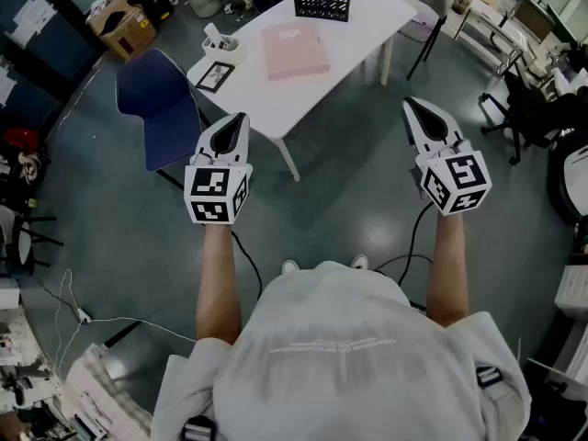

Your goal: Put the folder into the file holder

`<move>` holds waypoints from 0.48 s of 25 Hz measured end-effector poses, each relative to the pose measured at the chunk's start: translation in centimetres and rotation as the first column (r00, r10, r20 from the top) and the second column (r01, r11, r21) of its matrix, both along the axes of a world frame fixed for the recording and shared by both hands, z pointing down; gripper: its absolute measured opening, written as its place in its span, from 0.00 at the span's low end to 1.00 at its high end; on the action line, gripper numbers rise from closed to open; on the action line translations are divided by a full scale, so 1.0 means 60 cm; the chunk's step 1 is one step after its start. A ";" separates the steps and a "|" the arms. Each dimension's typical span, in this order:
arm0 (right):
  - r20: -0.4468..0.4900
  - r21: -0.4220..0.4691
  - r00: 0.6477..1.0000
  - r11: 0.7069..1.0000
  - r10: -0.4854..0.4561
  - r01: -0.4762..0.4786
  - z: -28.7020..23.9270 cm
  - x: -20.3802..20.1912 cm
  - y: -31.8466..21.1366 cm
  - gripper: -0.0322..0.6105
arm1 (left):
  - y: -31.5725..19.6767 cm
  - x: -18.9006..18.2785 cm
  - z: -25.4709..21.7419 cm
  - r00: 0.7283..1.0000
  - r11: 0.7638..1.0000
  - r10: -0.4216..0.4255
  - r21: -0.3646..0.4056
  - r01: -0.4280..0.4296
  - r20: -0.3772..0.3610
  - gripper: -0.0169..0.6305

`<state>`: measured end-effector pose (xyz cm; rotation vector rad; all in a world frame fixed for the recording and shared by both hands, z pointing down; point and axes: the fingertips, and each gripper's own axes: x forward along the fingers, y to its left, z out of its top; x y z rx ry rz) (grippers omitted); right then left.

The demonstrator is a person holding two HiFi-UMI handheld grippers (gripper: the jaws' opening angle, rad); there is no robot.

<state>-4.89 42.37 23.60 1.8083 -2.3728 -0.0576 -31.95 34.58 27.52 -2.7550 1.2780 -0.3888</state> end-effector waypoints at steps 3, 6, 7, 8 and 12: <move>-0.001 -0.003 1.000 1.000 0.000 0.000 0.006 -0.003 -0.002 0.09 | 0.007 0.006 -0.004 0.999 0.999 0.038 0.007 -0.038 -0.028 0.05; 0.015 0.007 1.000 1.000 -0.026 0.025 0.005 -0.013 -0.003 0.09 | 0.010 0.009 -0.007 0.998 0.998 0.061 0.031 -0.060 -0.017 0.05; 0.019 0.008 0.999 0.999 -0.034 0.034 0.005 -0.016 -0.004 0.09 | 0.010 0.010 -0.007 0.998 0.997 0.062 0.040 -0.062 -0.005 0.05; 0.017 0.007 0.999 0.999 -0.041 0.041 0.005 -0.018 -0.004 0.09 | 0.009 0.010 -0.007 0.998 0.997 0.062 0.048 -0.062 0.005 0.05; -0.002 -0.001 0.998 0.998 -0.065 0.065 0.012 -0.023 -0.003 0.09 | 0.009 0.012 -0.005 0.998 0.996 0.051 0.073 -0.053 0.020 0.05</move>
